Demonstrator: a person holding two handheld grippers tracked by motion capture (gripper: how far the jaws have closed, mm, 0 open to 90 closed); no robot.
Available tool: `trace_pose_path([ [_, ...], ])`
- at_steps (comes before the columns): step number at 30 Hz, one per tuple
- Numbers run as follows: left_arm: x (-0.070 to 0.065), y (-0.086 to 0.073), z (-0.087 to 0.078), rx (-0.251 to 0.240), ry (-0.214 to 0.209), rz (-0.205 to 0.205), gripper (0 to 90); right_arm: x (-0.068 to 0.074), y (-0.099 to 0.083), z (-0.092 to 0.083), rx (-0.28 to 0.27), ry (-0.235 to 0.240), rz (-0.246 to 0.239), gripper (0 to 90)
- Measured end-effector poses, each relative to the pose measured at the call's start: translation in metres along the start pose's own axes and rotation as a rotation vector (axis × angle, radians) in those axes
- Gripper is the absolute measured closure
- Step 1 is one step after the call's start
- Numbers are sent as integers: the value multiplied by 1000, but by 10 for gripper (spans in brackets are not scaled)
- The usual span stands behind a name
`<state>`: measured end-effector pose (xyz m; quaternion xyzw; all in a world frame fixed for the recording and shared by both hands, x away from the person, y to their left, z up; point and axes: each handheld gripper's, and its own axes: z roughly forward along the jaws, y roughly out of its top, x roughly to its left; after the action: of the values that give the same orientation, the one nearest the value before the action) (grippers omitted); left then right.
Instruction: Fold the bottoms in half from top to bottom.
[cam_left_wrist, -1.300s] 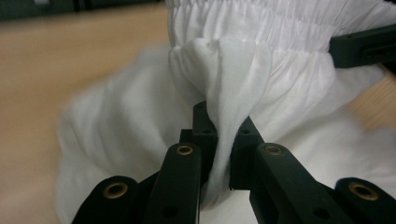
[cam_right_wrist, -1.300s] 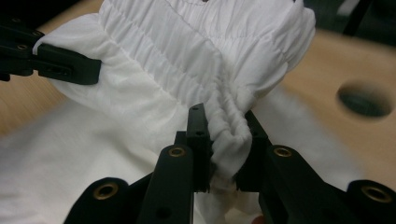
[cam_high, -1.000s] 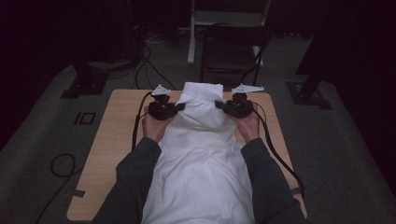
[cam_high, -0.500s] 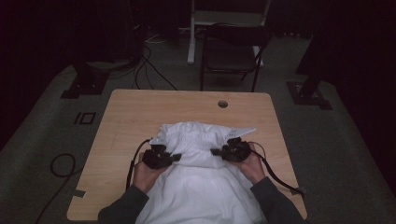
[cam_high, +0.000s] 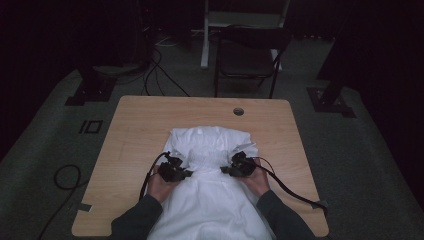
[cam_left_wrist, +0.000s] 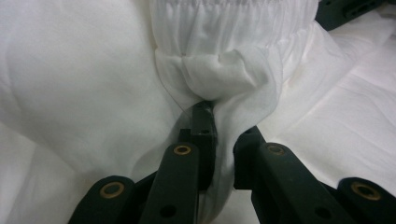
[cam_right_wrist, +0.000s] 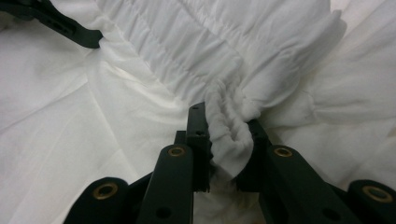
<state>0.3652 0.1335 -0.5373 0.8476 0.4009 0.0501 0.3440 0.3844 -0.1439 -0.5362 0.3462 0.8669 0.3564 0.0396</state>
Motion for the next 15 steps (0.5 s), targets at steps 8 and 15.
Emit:
trace_pose_path([
  [8, 41, 39, 20, -14, 49, -34, 831, -35, 37, 24, -26, -78, 49, 786],
  [15, 60, 70, 36, -19, 128, -70, 825, -63, 67, 39, -25, -146, 110, 781],
])
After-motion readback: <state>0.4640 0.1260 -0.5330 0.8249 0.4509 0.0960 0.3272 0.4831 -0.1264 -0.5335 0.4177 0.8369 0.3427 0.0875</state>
